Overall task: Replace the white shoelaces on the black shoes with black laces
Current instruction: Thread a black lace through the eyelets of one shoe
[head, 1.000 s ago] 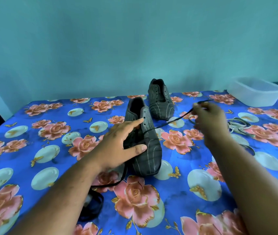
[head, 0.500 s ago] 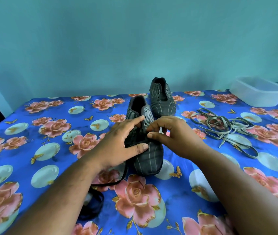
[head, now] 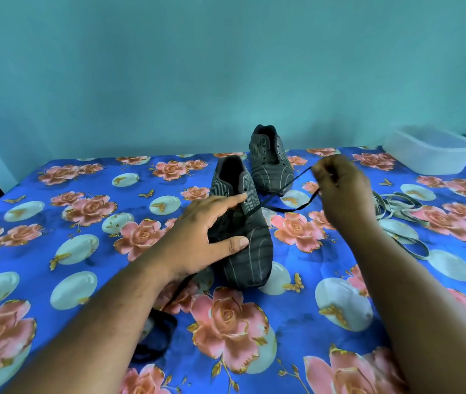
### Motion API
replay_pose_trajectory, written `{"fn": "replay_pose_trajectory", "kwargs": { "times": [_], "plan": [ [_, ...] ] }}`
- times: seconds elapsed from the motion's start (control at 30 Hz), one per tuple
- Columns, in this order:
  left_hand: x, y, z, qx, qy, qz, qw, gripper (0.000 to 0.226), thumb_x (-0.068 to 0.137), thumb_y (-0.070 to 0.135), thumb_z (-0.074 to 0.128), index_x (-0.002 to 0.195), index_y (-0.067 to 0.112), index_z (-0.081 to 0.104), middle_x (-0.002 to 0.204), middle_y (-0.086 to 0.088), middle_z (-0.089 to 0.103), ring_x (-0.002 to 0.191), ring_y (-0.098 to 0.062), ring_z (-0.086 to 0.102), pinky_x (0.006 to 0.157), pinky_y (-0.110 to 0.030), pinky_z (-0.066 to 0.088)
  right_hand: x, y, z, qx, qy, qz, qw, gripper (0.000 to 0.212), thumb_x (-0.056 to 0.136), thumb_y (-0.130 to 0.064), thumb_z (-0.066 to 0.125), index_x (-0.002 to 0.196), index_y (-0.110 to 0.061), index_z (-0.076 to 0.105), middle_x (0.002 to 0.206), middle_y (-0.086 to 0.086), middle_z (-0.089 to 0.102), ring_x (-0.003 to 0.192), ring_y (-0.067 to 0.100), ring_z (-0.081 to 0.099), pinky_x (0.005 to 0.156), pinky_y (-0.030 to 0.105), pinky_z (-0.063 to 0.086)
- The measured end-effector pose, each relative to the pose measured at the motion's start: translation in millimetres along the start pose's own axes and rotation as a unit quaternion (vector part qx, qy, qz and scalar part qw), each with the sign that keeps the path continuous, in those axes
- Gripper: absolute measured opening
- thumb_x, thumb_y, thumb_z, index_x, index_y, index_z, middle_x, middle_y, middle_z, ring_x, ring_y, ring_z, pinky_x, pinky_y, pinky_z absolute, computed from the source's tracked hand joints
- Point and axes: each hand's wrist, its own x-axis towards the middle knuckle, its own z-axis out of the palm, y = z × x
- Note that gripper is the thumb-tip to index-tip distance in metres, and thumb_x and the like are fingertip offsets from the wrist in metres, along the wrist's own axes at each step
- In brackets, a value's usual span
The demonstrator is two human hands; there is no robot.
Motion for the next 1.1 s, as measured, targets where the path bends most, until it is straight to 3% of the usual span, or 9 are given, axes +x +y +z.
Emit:
{"fn": "replay_pose_trajectory", "kwargs": {
  "times": [0.1, 0.23, 0.33, 0.47, 0.63, 0.73, 0.8, 0.93, 1.1],
  "plan": [
    [1, -2, 0, 0.003, -0.002, 0.007, 1.0, 0.073, 0.087, 0.053, 0.073, 0.151, 0.046, 0.04, 0.141, 0.027, 0.046, 0.136, 0.003, 0.034, 0.112, -0.016, 0.026, 7, 14, -7, -0.047, 0.028, 0.054, 0.997, 0.011, 0.1, -0.028, 0.059, 0.094, -0.02, 0.063, 0.087, -0.003, 0.062, 0.084, 0.024, 0.056, 0.068, 0.031, 0.032],
    [1, 1, -3, -0.01, -0.005, 0.002, 1.0, 0.069, 0.085, 0.049, 0.075, 0.147, 0.043, 0.045, 0.139, 0.028, 0.047, 0.136, 0.004, 0.035, 0.112, -0.015, 0.027, 0, 13, 0, -0.133, -0.042, 0.063, 0.988, 0.013, 0.099, -0.033, 0.059, 0.101, -0.021, 0.065, 0.088, -0.004, 0.059, 0.095, 0.03, 0.058, 0.075, 0.037, 0.04],
    [0, 2, -8, -0.055, -0.017, -0.011, 0.998, 0.053, 0.084, 0.04, 0.081, 0.131, 0.039, 0.058, 0.131, 0.025, 0.056, 0.13, 0.001, 0.044, 0.106, -0.016, 0.035, -10, -3, 7, -0.123, -0.047, -0.014, 0.991, 0.015, 0.093, -0.034, 0.065, 0.108, -0.03, 0.064, 0.099, -0.006, 0.056, 0.107, 0.023, 0.052, 0.092, 0.046, 0.043],
    [-2, 5, -16, -0.095, -0.009, -0.03, 0.995, 0.031, 0.087, 0.032, 0.079, 0.116, 0.03, 0.066, 0.122, 0.015, 0.065, 0.117, 0.003, 0.055, 0.089, -0.004, 0.038, -33, -31, 25, 0.004, -0.113, -0.169, 0.979, 0.013, 0.09, -0.031, 0.068, 0.103, -0.029, 0.069, 0.095, -0.011, 0.059, 0.095, 0.009, 0.052, 0.089, 0.036, 0.044],
    [-4, 4, -27, -0.106, -0.003, -0.048, 0.993, 0.015, 0.093, 0.031, 0.074, 0.108, 0.029, 0.071, 0.109, 0.008, 0.069, 0.107, -0.008, 0.064, 0.092, -0.03, 0.05, -50, -43, 42, 0.01, -0.202, -0.259, 0.944, 0.021, 0.091, -0.046, 0.063, 0.107, -0.034, 0.069, 0.095, -0.016, 0.055, 0.098, 0.017, 0.055, 0.088, 0.043, 0.047],
    [-9, 13, -45, -0.046, -0.007, -0.092, 0.995, 0.003, 0.096, 0.026, 0.071, 0.097, 0.024, 0.07, 0.095, 0.005, 0.07, 0.09, -0.016, 0.066, 0.083, -0.034, 0.053, -53, -45, 43, 0.021, -0.217, -0.266, 0.939, 0.028, 0.091, -0.052, 0.062, 0.114, -0.036, 0.068, 0.098, -0.017, 0.054, 0.101, 0.015, 0.054, 0.091, 0.043, 0.047],
    [-19, 16, -57, 0.047, -0.031, -0.142, 0.988, 0.008, 0.097, 0.028, 0.069, 0.093, 0.022, 0.068, 0.089, 0.003, 0.07, 0.086, -0.021, 0.066, 0.08, -0.038, 0.053, -55, -46, 42, 0.031, -0.218, -0.267, 0.938, 0.029, 0.092, -0.054, 0.06, 0.114, -0.037, 0.067, 0.099, -0.017, 0.054, 0.101, 0.014, 0.054, 0.091, 0.044, 0.046],
    [-64, 17, -68, 0.139, -0.069, -0.227, 0.961, 0.013, 0.094, 0.038, 0.07, 0.089, 0.027, 0.066, 0.088, 0.009, 0.067, 0.084, -0.014, 0.064, 0.083, -0.042, 0.054, -58, -45, 43, 0.038, -0.225, -0.268, 0.936, 0.027, 0.093, -0.058, 0.056, 0.11, -0.04, 0.067, 0.1, -0.018, 0.057, 0.101, 0.014, 0.053, 0.091, 0.049, 0.045],
    [-133, 30, -63, 0.217, -0.033, -0.262, 0.94, 0.03, 0.093, 0.054, 0.063, 0.08, 0.029, 0.056, 0.077, 0.01, 0.064, 0.066, -0.006, 0.056, 0.067, -0.038, 0.048, -64, -47, 46, 0.027, -0.231, -0.296, 0.926, 0.035, 0.092, -0.057, 0.057, 0.119, -0.038, 0.065, 0.107, -0.018, 0.053, 0.104, 0.009, 0.047, 0.093, 0.049, 0.044]
  ]
}}
